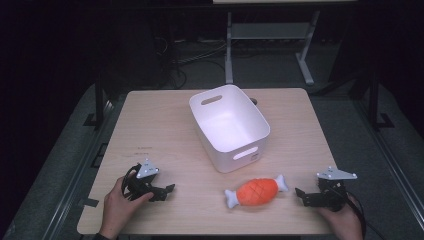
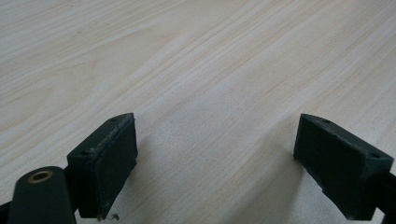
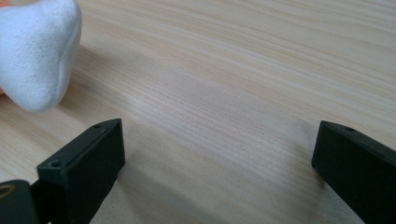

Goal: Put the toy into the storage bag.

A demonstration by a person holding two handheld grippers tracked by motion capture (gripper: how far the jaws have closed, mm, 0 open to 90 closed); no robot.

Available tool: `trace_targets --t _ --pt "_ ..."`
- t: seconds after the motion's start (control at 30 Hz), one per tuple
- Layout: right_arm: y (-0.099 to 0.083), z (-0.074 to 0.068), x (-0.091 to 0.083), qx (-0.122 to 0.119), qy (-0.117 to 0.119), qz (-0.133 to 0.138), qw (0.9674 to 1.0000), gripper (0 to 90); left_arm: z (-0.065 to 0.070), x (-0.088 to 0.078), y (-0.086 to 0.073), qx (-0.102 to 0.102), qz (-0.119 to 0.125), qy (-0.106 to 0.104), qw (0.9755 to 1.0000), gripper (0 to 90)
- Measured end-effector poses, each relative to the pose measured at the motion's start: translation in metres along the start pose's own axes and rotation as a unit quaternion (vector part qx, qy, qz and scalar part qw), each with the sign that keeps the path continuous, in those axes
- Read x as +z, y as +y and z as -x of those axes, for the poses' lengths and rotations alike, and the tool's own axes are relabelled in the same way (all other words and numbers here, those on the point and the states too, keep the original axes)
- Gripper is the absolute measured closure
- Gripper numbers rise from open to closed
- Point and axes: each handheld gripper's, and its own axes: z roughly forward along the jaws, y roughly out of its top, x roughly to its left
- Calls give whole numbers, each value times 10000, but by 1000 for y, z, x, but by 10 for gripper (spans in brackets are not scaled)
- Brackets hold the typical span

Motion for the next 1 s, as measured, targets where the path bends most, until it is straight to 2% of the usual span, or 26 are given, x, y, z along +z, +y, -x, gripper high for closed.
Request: trace_targets --t 0.17,0.3,0.4,0.5,0.67,0.83,0.87,1.0 --pt "0 0 0 -17 22 -8 10000 28 0 0 0 -2 0 0 10000 126" --pt "3 2 -4 -33 42 -116 9999 140 0 0 0 -4 1 -3 10000 126" --pt "9 1 -7 -145 48 -158 9998 174 0 0 0 -5 0 -4 10000 127" --pt "16 1 -8 -153 214 -125 9996 241 0 0 0 -5 0 -3 10000 127" --pt "34 5 -11 -178 449 -6 9988 562 0 0 0 -9 2 -3 10000 127" --pt "49 3 -9 -334 691 63 9970 862 0 0 0 -6 2 -1 10000 127" --pt "52 2 -9 -348 731 48 9967 895 0 0 0 -2 0 -1 10000 127" --pt "61 -2 -6 -463 891 6 9949 898 0 0 0 -2 -2 -2 10000 127"
